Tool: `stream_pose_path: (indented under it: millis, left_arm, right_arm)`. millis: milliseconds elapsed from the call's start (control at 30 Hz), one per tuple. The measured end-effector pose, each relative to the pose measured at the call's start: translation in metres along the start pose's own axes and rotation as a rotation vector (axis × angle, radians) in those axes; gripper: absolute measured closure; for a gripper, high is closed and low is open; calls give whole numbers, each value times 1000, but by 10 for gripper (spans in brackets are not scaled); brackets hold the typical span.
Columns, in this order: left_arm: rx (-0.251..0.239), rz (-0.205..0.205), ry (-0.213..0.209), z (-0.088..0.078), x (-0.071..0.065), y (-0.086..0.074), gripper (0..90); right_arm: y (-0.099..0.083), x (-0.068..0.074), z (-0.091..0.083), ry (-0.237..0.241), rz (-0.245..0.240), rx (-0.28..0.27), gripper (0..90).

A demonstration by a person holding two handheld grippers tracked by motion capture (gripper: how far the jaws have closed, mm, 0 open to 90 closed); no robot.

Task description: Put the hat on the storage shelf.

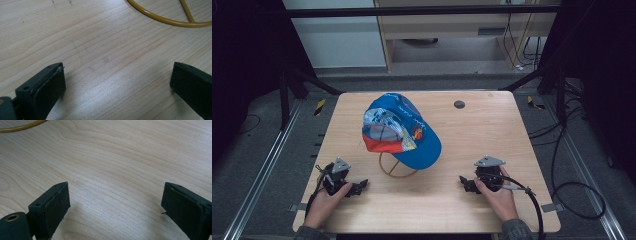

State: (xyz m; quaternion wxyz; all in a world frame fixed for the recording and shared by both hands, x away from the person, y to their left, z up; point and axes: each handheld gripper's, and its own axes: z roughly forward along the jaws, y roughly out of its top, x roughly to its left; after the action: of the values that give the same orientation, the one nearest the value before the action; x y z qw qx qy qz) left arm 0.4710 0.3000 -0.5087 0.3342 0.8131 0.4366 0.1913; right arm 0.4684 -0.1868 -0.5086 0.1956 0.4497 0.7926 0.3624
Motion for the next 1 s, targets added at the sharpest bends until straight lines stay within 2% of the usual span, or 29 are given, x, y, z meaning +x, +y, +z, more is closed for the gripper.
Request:
stream_pose_path:
  millis: [633, 700, 1000]
  left_arm:
    - [0, 0, 0, 0, 0, 0, 0]
    - [0, 0, 0, 0, 0, 0, 0]
    - [-1, 0, 1, 1, 0, 1, 0]
  right_arm:
    - [-1, 5, 3, -5, -2, 22, 66]
    - [-1, 7, 4, -15, -18, 27, 58]
    - [-5, 11, 0, -11, -26, 26, 59]
